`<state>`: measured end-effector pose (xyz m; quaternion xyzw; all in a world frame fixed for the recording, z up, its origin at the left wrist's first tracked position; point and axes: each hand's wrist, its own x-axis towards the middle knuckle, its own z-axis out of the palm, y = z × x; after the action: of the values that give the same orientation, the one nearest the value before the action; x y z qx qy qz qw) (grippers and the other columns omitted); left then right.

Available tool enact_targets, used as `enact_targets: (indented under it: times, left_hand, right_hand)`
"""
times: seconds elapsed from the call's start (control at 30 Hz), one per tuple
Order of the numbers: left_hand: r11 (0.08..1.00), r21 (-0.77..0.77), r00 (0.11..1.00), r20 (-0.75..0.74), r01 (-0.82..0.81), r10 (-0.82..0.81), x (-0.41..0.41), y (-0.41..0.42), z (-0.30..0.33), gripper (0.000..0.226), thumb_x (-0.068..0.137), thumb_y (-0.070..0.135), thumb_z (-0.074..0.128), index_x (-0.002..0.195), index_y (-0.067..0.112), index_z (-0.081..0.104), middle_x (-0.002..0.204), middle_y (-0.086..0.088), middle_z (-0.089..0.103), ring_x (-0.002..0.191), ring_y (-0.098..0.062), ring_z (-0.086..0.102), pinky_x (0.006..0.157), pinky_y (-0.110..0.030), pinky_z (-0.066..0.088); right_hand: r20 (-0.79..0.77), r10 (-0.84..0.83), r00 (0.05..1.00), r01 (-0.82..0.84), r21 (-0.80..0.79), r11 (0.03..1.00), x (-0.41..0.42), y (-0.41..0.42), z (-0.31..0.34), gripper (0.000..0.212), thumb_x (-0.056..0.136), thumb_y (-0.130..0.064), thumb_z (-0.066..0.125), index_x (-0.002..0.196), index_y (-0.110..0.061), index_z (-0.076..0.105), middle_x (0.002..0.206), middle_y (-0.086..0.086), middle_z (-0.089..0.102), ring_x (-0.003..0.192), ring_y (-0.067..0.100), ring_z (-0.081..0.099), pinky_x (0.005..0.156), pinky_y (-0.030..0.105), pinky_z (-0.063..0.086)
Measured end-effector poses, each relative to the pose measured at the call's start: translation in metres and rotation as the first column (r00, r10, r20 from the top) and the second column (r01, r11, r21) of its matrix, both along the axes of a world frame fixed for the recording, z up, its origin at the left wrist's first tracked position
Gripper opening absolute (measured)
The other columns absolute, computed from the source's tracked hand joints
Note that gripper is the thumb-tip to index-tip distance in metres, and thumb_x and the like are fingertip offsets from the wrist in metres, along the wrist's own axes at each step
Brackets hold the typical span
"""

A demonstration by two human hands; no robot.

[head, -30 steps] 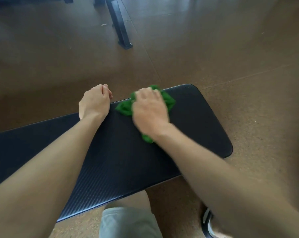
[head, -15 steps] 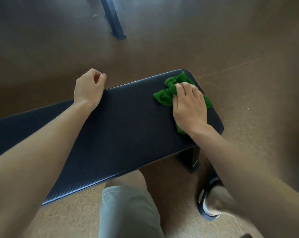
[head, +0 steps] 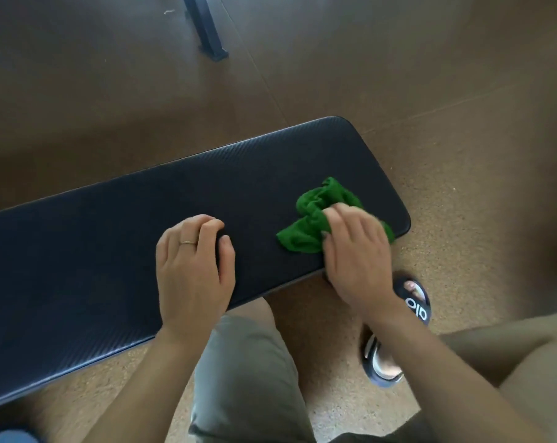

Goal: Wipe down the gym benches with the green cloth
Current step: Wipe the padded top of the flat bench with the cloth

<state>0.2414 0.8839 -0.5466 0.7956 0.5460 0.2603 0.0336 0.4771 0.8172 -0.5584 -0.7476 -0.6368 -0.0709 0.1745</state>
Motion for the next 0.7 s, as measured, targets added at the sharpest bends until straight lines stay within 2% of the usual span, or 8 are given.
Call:
enact_targets:
  times: [0.13, 0.23, 0.33, 0.4, 0.5, 0.53, 0.6, 0.7]
  left_hand:
    - [0.995, -0.088, 0.999, 0.017, -0.041, 0.043, 0.000, 0.001, -0.001, 0.031, 0.106, 0.027, 0.041, 0.116, 0.010, 0.064, 0.119, -0.010, 0.067, 0.111, -0.029, 0.061, 0.110, -0.045, 0.041]
    - [0.993, -0.103, 0.998, 0.016, -0.064, 0.066, 0.002, 0.002, 0.000, 0.030, 0.106, 0.027, 0.041, 0.114, 0.010, 0.064, 0.117, -0.009, 0.067, 0.110, -0.029, 0.061, 0.110, -0.045, 0.041]
    - [0.993, -0.099, 0.997, 0.022, -0.066, 0.068, 0.002, 0.003, 0.000, 0.028, 0.106, 0.025, 0.040, 0.111, 0.011, 0.064, 0.116, -0.008, 0.067, 0.109, -0.029, 0.061, 0.108, -0.046, 0.042]
    - [0.992, -0.109, 0.997, 0.041, -0.065, 0.070, 0.001, 0.003, -0.001, 0.029, 0.106, 0.024, 0.039, 0.110, 0.010, 0.064, 0.116, -0.007, 0.067, 0.109, -0.030, 0.062, 0.107, -0.047, 0.043]
    - [0.990, -0.128, 0.994, 0.082, -0.059, 0.069, -0.001, 0.003, -0.002, 0.030, 0.106, 0.022, 0.040, 0.108, 0.009, 0.066, 0.117, -0.007, 0.068, 0.108, -0.030, 0.063, 0.104, -0.048, 0.045]
    - [0.989, -0.135, 0.994, 0.089, -0.056, 0.068, -0.002, 0.003, -0.002, 0.031, 0.106, 0.022, 0.040, 0.108, 0.008, 0.067, 0.117, -0.007, 0.068, 0.109, -0.029, 0.062, 0.104, -0.048, 0.045]
    - [0.987, -0.153, 0.993, 0.093, -0.059, 0.074, -0.002, 0.003, -0.001, 0.034, 0.106, 0.024, 0.038, 0.108, 0.008, 0.068, 0.118, -0.006, 0.068, 0.109, -0.027, 0.062, 0.106, -0.046, 0.045]
    - [0.986, -0.155, 0.994, 0.069, -0.067, 0.079, 0.000, 0.003, 0.000, 0.036, 0.107, 0.026, 0.035, 0.108, 0.009, 0.067, 0.116, -0.006, 0.067, 0.107, -0.026, 0.061, 0.105, -0.046, 0.045]
  right_hand:
    - [-0.135, -0.326, 0.936, 0.338, 0.085, 0.937, 0.028, 0.008, -0.007, 0.034, 0.106, -0.021, 0.045, 0.132, -0.003, 0.059, 0.135, 0.013, 0.060, 0.123, 0.036, 0.054, 0.108, 0.046, 0.039]
    - [-0.233, -0.395, 0.889, 0.430, 0.123, 0.894, -0.032, 0.013, -0.011, 0.033, 0.098, -0.017, 0.053, 0.128, -0.005, 0.061, 0.130, 0.013, 0.061, 0.121, 0.036, 0.053, 0.105, 0.049, 0.037]
    - [-0.224, -0.139, 0.965, 0.161, 0.083, 0.983, -0.113, 0.000, -0.016, 0.041, 0.092, -0.022, 0.052, 0.130, -0.011, 0.062, 0.132, 0.008, 0.060, 0.121, 0.033, 0.052, 0.104, 0.050, 0.037]
    - [-0.207, 0.030, 0.978, -0.013, 0.084, 0.996, -0.136, -0.007, -0.018, 0.039, 0.100, -0.025, 0.045, 0.133, -0.013, 0.062, 0.133, 0.005, 0.061, 0.123, 0.029, 0.053, 0.106, 0.046, 0.039]
    - [-0.099, 0.263, 0.960, -0.256, 0.078, 0.963, -0.093, -0.009, -0.016, 0.037, 0.104, -0.024, 0.041, 0.135, -0.010, 0.058, 0.132, 0.008, 0.060, 0.119, 0.028, 0.054, 0.104, 0.043, 0.042]
    - [-0.056, 0.261, 0.964, -0.255, 0.099, 0.962, -0.068, -0.011, -0.017, 0.035, 0.103, -0.020, 0.044, 0.133, -0.008, 0.056, 0.131, 0.011, 0.060, 0.116, 0.030, 0.054, 0.102, 0.044, 0.042]
    - [-0.025, 0.070, 0.997, -0.064, 0.177, 0.982, -0.007, -0.016, -0.022, 0.032, 0.102, -0.012, 0.046, 0.129, -0.001, 0.058, 0.128, 0.017, 0.060, 0.115, 0.034, 0.054, 0.101, 0.046, 0.042]
    - [-0.178, -0.218, 0.960, 0.252, 0.199, 0.947, 0.052, -0.013, -0.025, 0.030, 0.107, -0.015, 0.043, 0.127, 0.002, 0.059, 0.133, 0.019, 0.057, 0.121, 0.038, 0.053, 0.108, 0.047, 0.040]
